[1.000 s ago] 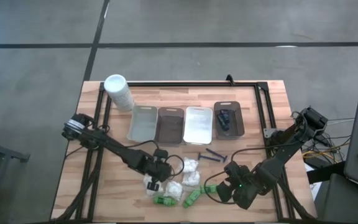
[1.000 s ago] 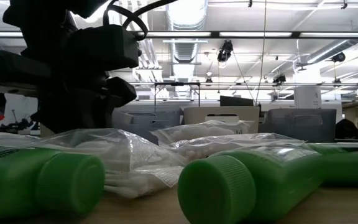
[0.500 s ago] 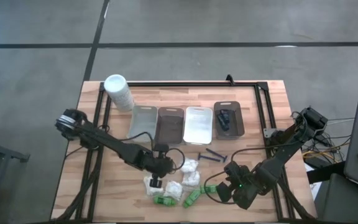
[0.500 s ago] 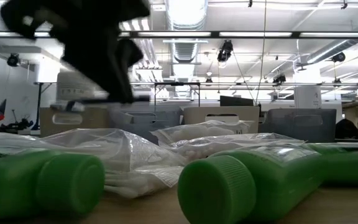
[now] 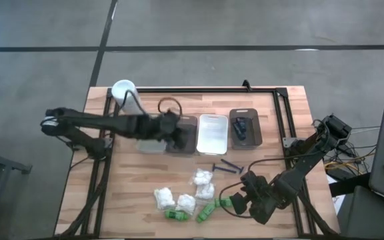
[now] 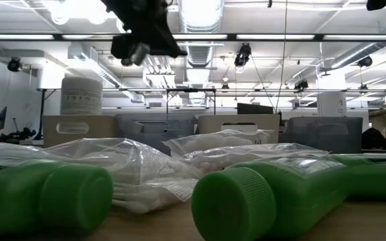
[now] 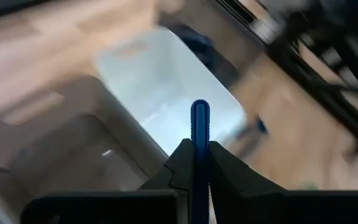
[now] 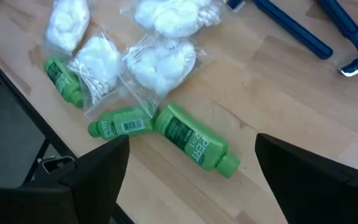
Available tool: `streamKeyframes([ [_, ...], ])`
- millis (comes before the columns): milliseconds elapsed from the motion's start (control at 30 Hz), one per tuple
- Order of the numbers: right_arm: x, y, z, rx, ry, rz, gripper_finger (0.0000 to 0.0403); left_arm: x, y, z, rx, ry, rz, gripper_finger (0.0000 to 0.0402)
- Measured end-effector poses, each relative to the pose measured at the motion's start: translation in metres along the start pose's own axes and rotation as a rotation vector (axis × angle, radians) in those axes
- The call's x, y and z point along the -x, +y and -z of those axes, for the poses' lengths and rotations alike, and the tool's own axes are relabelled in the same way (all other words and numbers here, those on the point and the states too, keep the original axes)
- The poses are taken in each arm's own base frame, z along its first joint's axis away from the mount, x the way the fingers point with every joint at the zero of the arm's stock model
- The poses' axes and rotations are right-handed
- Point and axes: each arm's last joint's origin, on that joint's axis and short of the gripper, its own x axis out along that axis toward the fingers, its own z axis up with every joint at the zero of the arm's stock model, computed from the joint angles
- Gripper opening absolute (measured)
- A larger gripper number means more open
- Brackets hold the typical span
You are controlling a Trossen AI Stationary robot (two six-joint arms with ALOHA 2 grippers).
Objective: Pick & Place Travel size toiletries
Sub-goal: Put the blue razor into the left black bin
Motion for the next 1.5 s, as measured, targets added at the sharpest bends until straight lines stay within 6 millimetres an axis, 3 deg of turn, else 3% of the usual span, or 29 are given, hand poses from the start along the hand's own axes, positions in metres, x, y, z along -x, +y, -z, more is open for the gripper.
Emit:
streamKeyframes([
  [200, 0.000, 0.000, 0.000, -0.014, 0.000, -0.001, 0.0317, -0.025, 0.035, -0.017, 0.085, 0.048, -0.063, 0.0035],
  [433, 0.000, 0.000, 0.000, -0.053, 0.000, -0.001, 0.0295, -0.053, 0.039, -0.010, 0.153, 0.076, -0.106, 0.0032],
  [700, 0.000, 0.000, -0.001, -0.084, -0.025, -0.005, 0.0273, -0.088, 0.053, 0.005, 0.169, 0.023, -0.320, 0.0039],
  [900, 0.000, 0.000, -0.001, -0.086, -0.025, -0.005, 0.0261, -0.099, 0.057, 0.012, 0.166, 0.033, -0.362, 0.0071],
  [1133, -0.003, -0.001, -0.008, 0.016, -0.041, 0.027, 0.0271, -0.096, 0.056, 0.011, 0.184, 0.059, -0.339, 0.0142],
  [1267, -0.006, 0.000, -0.016, 0.061, -0.052, 0.036, 0.0277, -0.079, 0.049, 0.007, 0.124, 0.073, -0.297, 0.0172],
  [1500, -0.011, 0.000, -0.027, 0.293, -0.058, 0.065, 0.0286, -0.027, 0.012, 0.004, -0.314, 0.150, 0.094, 0.0180],
])
